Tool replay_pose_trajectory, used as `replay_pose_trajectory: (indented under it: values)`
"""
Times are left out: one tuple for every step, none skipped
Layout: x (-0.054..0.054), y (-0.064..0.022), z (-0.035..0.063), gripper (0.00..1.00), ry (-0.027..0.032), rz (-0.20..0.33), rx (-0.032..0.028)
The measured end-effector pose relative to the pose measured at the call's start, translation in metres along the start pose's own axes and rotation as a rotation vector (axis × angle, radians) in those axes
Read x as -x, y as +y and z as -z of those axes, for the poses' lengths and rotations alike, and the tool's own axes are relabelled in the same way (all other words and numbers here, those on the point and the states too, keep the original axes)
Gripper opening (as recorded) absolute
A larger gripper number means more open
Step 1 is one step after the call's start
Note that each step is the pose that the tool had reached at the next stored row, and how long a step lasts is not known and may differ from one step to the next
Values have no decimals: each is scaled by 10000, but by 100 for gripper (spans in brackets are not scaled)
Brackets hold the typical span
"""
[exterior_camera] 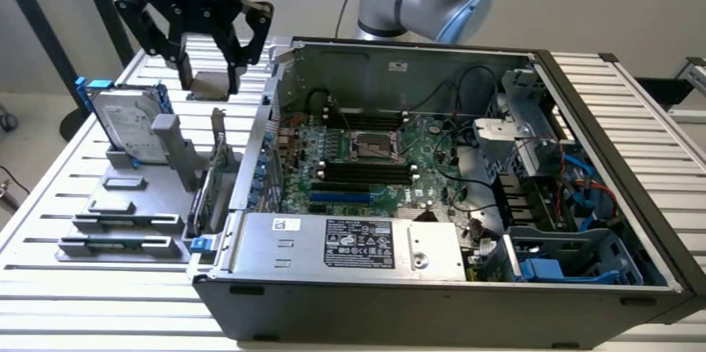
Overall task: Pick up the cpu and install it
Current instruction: 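Pick up the cpu and move it towards the insertion slot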
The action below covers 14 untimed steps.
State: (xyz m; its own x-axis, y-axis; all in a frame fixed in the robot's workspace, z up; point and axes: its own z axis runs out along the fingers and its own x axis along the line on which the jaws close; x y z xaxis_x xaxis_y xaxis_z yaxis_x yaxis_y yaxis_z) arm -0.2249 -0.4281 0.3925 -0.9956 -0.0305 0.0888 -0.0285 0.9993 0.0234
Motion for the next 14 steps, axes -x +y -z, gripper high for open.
replay_pose_trajectory:
  values:
    - [46,-1,6,55,1,0,0]
    - [90,-2,11,55,3,-1,-1]
    - [135,-4,16,55,3,0,0]
    - [181,-5,21,55,4,-1,0]
    - [226,-6,25,55,4,0,0]
    - [271,-7,29,55,4,0,0]
    - [318,-8,33,55,4,0,0]
    - [363,-9,37,55,4,-1,0]
    - [408,-10,41,55,4,0,0]
    - [453,-10,45,55,4,0,0]
    - [499,-10,50,55,5,-1,0]
    - [543,-9,54,55,5,0,0]
    - [588,-9,58,55,5,0,-1]
    - [633,-7,61,55,5,-1,0]
